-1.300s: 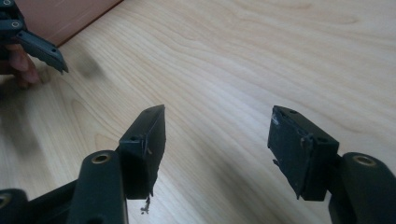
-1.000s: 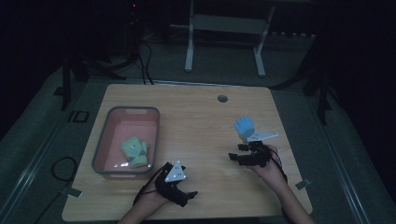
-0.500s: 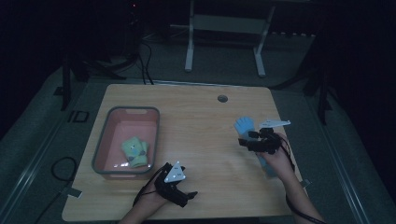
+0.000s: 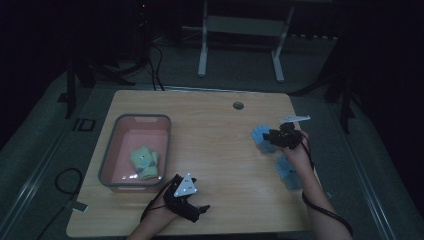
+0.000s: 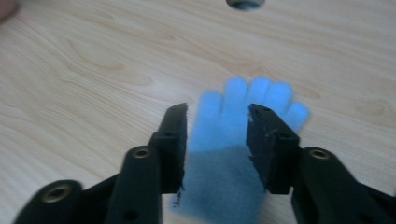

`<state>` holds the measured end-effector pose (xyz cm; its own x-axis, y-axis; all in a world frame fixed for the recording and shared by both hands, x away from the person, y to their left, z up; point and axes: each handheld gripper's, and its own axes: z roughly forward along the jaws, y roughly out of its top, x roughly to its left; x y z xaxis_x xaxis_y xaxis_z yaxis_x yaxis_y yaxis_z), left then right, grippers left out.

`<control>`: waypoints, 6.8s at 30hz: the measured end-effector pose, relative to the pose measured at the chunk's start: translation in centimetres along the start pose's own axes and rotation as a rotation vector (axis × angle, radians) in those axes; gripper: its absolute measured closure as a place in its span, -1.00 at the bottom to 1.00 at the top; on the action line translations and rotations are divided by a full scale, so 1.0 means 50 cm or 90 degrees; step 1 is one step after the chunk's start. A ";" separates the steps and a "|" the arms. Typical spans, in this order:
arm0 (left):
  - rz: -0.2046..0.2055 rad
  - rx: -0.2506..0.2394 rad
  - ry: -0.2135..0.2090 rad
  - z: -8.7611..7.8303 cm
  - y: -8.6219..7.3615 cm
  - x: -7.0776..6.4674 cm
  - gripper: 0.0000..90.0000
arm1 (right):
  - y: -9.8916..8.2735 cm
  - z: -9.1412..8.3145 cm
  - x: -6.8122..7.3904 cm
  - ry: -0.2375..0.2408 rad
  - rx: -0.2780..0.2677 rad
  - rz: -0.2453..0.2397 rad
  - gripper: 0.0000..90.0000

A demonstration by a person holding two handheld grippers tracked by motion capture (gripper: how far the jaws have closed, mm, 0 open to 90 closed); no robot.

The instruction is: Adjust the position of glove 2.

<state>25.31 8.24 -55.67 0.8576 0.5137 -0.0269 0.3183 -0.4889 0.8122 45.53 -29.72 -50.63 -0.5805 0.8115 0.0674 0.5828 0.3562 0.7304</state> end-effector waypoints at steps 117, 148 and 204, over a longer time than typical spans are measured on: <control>0.010 -0.001 -0.003 0.002 -0.014 -0.002 -0.96 | -0.081 -0.147 0.217 -0.070 0.001 -0.027 0.36; -0.004 0.001 -0.007 -0.003 -0.017 0.001 -0.96 | -0.228 -0.149 0.031 -0.078 0.092 -0.023 0.46; 0.014 0.007 -0.025 -0.001 -0.013 -0.001 -0.96 | -0.122 -0.080 0.257 -0.107 0.051 0.003 0.92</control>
<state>25.07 8.55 -56.15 0.8796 0.4747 -0.0317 0.3033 -0.5081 0.8062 32.24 -23.34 -51.51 -0.4782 0.8769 -0.0485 0.6325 0.3822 0.6737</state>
